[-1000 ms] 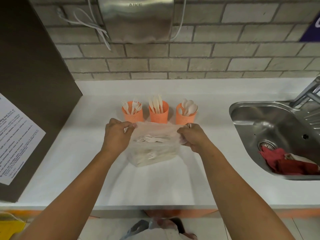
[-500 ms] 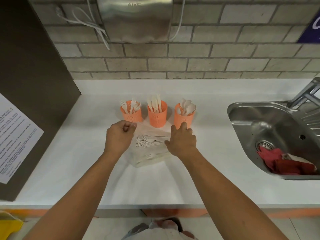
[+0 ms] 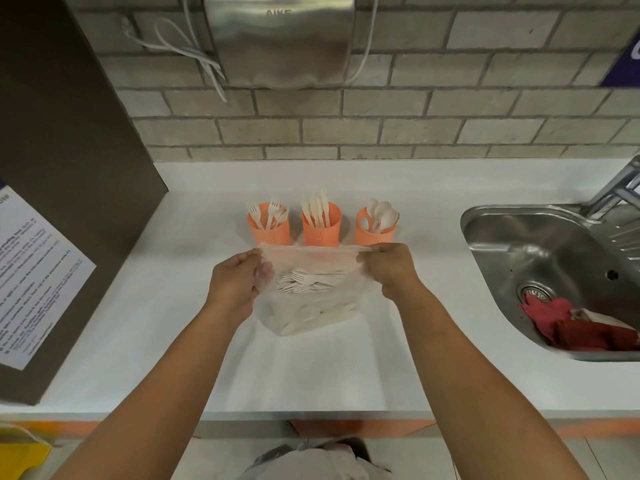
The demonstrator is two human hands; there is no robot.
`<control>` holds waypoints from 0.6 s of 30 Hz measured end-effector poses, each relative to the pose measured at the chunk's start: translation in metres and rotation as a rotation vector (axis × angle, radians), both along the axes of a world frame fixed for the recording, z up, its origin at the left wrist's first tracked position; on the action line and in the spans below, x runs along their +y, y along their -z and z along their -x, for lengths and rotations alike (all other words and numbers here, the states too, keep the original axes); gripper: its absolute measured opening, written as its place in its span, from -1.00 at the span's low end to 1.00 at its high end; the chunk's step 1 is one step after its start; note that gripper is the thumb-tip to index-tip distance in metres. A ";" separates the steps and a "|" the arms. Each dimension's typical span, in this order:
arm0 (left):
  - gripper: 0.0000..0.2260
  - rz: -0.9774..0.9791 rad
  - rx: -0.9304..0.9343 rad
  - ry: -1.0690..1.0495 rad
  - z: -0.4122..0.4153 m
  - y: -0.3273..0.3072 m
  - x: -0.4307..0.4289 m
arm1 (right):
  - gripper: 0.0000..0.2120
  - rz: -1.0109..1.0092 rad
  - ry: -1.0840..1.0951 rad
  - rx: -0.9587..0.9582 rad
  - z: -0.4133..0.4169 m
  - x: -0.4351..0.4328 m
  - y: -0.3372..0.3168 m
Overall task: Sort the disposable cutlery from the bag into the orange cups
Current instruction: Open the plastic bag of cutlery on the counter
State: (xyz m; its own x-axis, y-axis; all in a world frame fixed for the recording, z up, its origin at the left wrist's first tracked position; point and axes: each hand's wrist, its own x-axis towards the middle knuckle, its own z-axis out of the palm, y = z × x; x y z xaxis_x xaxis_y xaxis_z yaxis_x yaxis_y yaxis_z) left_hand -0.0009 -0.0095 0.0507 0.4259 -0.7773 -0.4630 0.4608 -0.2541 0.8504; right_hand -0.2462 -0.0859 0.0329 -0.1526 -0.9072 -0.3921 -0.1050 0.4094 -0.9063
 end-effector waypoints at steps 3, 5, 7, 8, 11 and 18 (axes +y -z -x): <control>-0.89 -0.024 0.266 0.003 0.000 0.000 -0.004 | -0.79 -0.131 0.012 -0.371 0.003 -0.001 -0.002; -0.89 -0.041 0.438 0.011 -0.001 0.001 -0.005 | -0.84 -0.195 0.025 -0.518 0.004 -0.001 0.001; -0.90 -0.059 0.540 0.037 -0.005 0.004 -0.006 | -0.90 -0.245 0.043 -0.618 0.005 0.000 0.003; -0.89 -0.070 0.566 0.057 -0.007 0.007 -0.006 | -0.91 -0.274 0.055 -0.681 0.007 0.002 0.003; -0.90 -0.090 0.634 0.121 -0.014 0.015 -0.006 | -0.94 -0.331 0.056 -0.789 0.012 0.006 0.005; -0.85 -0.086 0.667 0.312 -0.026 0.030 -0.012 | -0.84 -0.396 0.221 -0.897 0.019 0.013 0.019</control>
